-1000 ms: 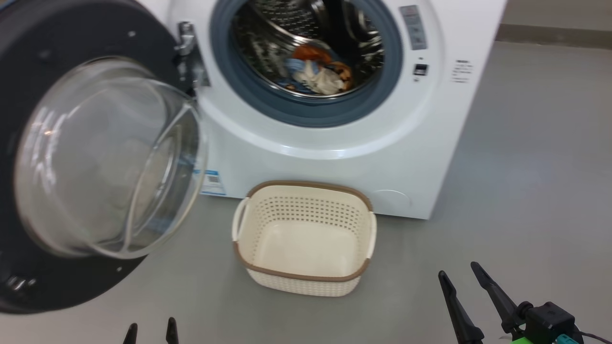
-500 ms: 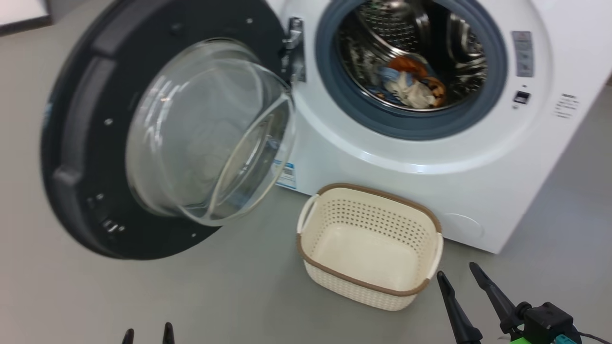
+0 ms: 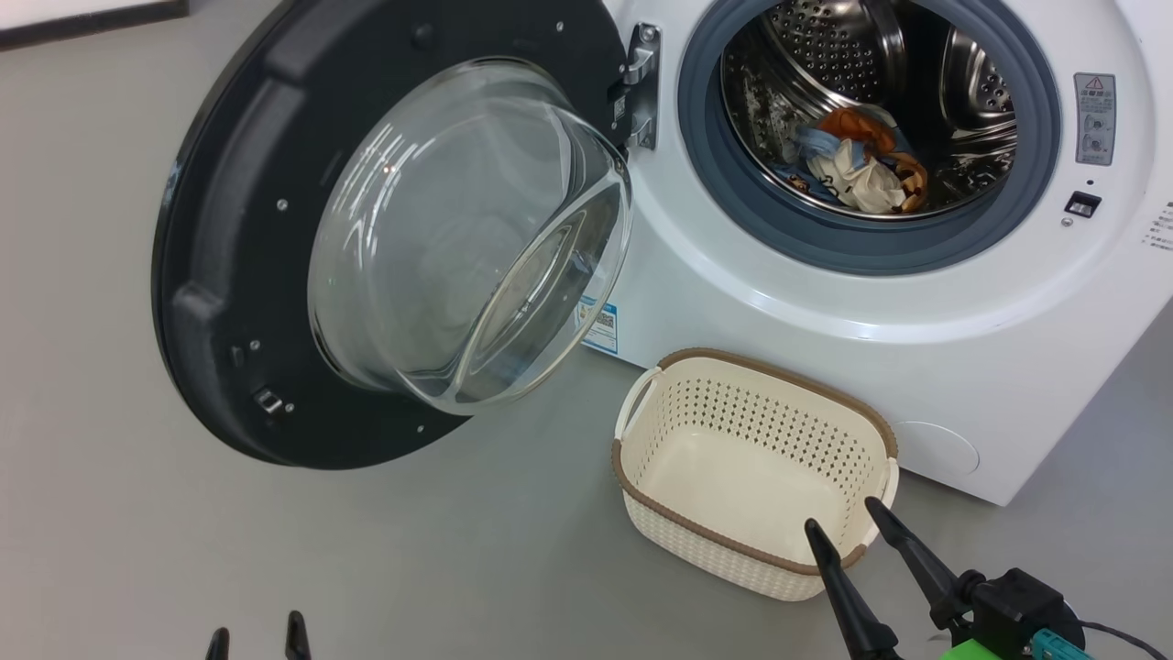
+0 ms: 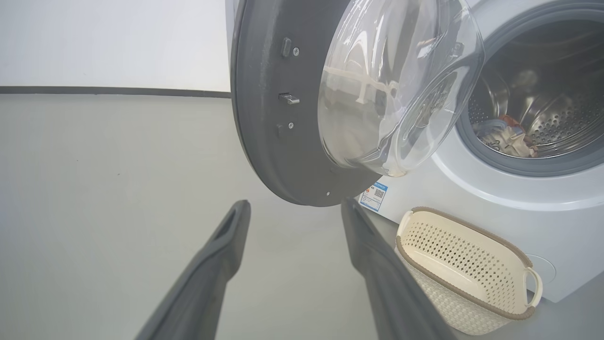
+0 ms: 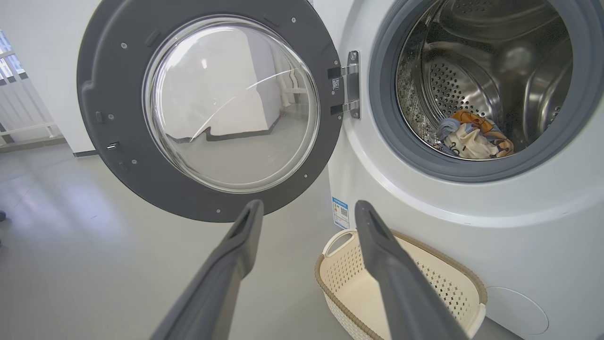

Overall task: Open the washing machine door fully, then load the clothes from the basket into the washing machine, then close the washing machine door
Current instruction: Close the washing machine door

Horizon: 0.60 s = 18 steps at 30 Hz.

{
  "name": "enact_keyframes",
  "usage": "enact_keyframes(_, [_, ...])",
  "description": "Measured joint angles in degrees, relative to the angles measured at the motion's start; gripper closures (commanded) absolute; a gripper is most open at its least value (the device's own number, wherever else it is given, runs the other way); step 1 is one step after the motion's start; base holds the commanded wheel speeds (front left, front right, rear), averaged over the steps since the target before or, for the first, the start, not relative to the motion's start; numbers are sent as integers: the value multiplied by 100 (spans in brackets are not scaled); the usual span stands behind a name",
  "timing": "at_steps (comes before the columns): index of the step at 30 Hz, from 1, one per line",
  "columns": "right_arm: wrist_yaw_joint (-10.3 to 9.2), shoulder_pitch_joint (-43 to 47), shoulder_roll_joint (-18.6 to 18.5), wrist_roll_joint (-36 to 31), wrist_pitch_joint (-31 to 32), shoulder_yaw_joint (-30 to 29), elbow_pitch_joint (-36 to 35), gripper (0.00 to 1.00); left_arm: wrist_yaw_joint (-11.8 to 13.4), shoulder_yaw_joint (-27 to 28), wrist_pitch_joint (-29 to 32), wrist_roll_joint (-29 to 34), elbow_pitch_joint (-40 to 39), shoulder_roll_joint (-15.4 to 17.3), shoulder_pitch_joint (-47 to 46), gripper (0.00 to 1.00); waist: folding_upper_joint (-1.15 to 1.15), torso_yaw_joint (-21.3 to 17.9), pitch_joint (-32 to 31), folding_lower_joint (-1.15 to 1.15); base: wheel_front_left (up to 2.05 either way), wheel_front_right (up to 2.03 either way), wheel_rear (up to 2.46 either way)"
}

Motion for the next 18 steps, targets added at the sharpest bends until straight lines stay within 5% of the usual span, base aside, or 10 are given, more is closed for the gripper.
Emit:
enact_keyframes(2, [0, -41, -23, 5, 0, 7, 14, 0, 8, 4, 0, -68, -19, 0, 0, 60, 0, 9, 12, 0, 0, 0, 0])
enact_keyframes(4, [0, -54, -38, 5, 0, 14, 16, 0, 10, 14, 0, -96, -31, 0, 1, 100, 0, 13, 19, 0, 0, 0, 0])
enact_keyframes(18, [0, -50, -29, 7, 0, 19, 22, 0, 22, 125, 0, -252, -64, 0, 4, 100, 0, 16, 27, 0, 0, 0, 0])
